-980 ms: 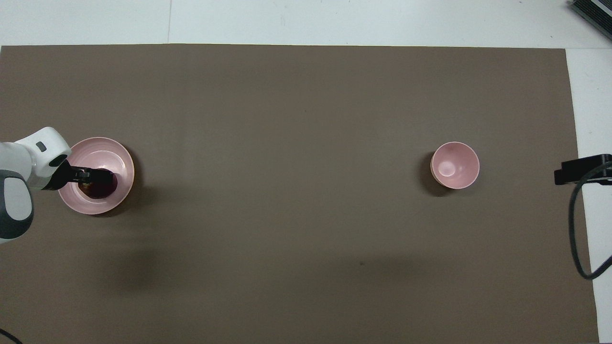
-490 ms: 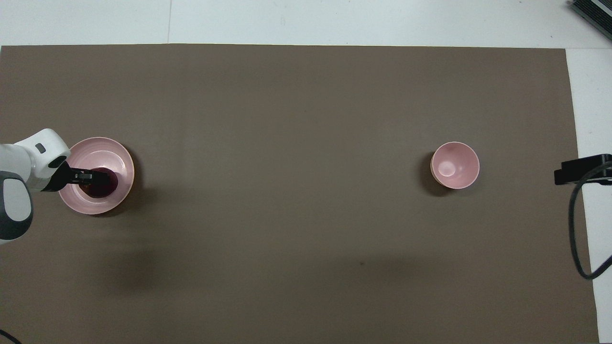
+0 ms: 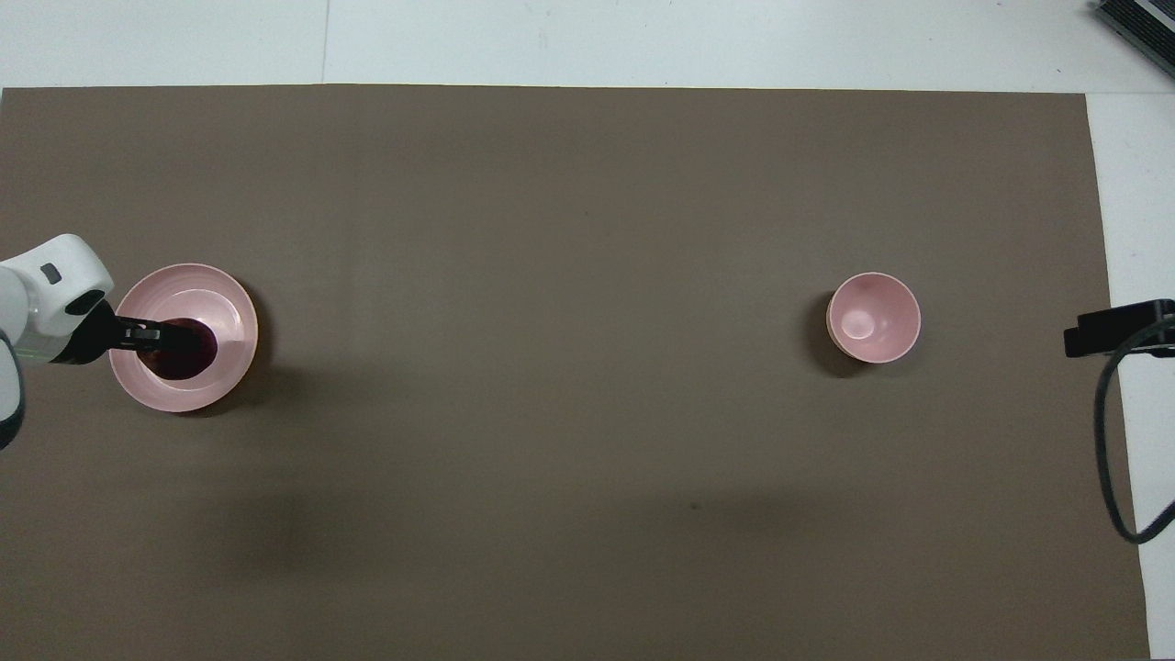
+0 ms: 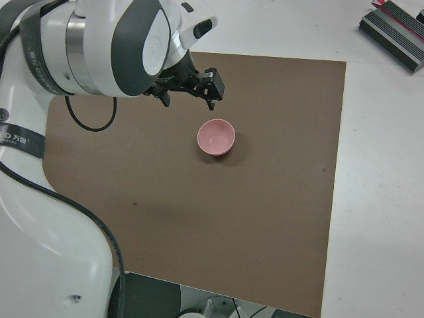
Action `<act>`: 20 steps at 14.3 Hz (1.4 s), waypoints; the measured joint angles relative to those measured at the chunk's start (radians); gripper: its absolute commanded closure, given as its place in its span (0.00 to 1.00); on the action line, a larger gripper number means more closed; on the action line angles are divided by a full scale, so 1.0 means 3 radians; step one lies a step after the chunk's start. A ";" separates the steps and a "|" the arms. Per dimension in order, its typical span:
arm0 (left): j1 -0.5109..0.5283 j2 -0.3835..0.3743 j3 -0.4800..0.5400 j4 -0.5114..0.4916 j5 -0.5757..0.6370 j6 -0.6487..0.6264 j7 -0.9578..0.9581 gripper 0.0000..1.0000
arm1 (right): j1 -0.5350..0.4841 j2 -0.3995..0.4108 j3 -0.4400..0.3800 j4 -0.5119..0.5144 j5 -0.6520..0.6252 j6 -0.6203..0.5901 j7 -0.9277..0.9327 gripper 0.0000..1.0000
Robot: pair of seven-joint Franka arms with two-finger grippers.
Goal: Move apple from plate to bowl
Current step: 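Lift the apple with the left gripper while the right gripper approaches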
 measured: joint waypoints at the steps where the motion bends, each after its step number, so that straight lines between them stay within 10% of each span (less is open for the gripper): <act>1: -0.0049 -0.0050 -0.0016 0.0047 -0.0177 -0.0071 -0.0085 1.00 | 0.0000 0.0000 0.0000 0.0000 0.0015 -0.0006 0.0000 0.00; 11: -0.0369 -0.0173 -0.0445 0.0279 -0.1792 -0.0368 -0.1031 1.00 | 0.0009 -0.0001 -0.0007 -0.0247 0.0934 -0.0024 0.0902 0.00; 20: -0.0381 -0.0361 -0.1082 0.0285 -0.2758 0.0253 -0.1418 1.00 | 0.0530 0.0192 0.0034 -0.0682 0.1959 0.1016 0.3149 0.00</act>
